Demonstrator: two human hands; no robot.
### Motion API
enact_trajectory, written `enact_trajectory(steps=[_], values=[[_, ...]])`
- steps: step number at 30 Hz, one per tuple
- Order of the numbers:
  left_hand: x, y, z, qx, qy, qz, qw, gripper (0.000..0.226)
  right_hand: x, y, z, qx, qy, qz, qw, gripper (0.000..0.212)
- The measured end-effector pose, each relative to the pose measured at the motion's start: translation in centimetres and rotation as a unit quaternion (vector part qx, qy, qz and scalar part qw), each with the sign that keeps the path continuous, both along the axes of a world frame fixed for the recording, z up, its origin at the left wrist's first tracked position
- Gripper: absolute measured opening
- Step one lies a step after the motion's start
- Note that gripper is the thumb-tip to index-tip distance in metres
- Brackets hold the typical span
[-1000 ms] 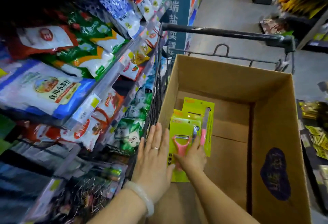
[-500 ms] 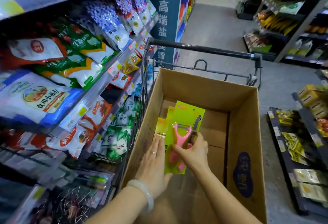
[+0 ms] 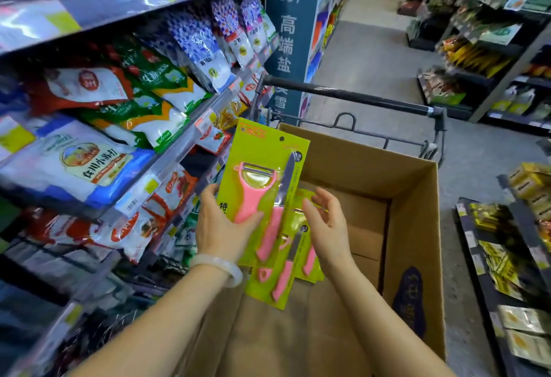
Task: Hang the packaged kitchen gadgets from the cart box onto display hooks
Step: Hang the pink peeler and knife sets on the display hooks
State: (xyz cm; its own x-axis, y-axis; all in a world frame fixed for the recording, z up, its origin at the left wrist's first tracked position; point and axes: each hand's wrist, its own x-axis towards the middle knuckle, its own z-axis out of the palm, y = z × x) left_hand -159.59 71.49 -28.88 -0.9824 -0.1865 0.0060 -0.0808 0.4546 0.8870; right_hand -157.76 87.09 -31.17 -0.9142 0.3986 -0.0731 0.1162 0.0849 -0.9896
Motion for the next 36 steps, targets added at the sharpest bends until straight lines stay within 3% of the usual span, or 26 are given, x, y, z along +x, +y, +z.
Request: enact_trajectory(steps=[3, 5, 8, 11, 15, 18, 25, 31, 36], values=[[0.4, -1.8, -0.5, 0.006, -0.021, 0.020, 1.000, 0.091, -0.7, 0.4, -6.3, 0.159, -0.171, 0.026, 0.972, 0.047], [0.8, -2.4, -0.8, 0.011, -0.025, 0.030, 0.999, 0.090, -0.1, -0.7, -10.8, 0.201, -0.282, 0.082, 0.935, 0.081], [0.9, -2.5, -1.1, 0.014, -0.025, 0.041, 0.999, 0.087, -0.3, -2.8, -15.1, 0.220, -0.344, 0.059, 0.911, 0.122], [0.6, -2.5, -1.6, 0.020, -0.014, 0.032, 0.999, 0.083, -1.9, -4.4, -16.1, 0.263, -0.361, -0.004, 0.895, 0.123], [0.3, -2.3, -2.1, 0.015, -0.024, 0.031, 0.999, 0.084, -3.7, -5.9, -16.9, 0.270, -0.360, -0.085, 0.889, 0.089], [0.1, -2.3, -2.1, 0.018, -0.020, 0.037, 0.999, 0.082, -3.4, -5.3, -17.6, 0.258, -0.362, -0.111, 0.889, 0.104], [0.0, -2.3, -2.2, 0.001, -0.054, 0.043, 0.998, 0.090, -1.2, 1.3, -15.2, 0.199, -0.302, -0.100, 0.927, 0.118], [0.7, -2.4, -1.6, -0.005, -0.043, 0.061, 0.997, 0.094, -1.9, 3.8, -6.6, 0.253, -0.111, -0.075, 0.958, 0.109], [2.5, -3.7, 0.4, 0.008, -0.014, 0.085, 0.996, 0.094, -1.1, 0.8, 0.1, 0.284, 0.034, -0.024, 0.958, 0.105]])
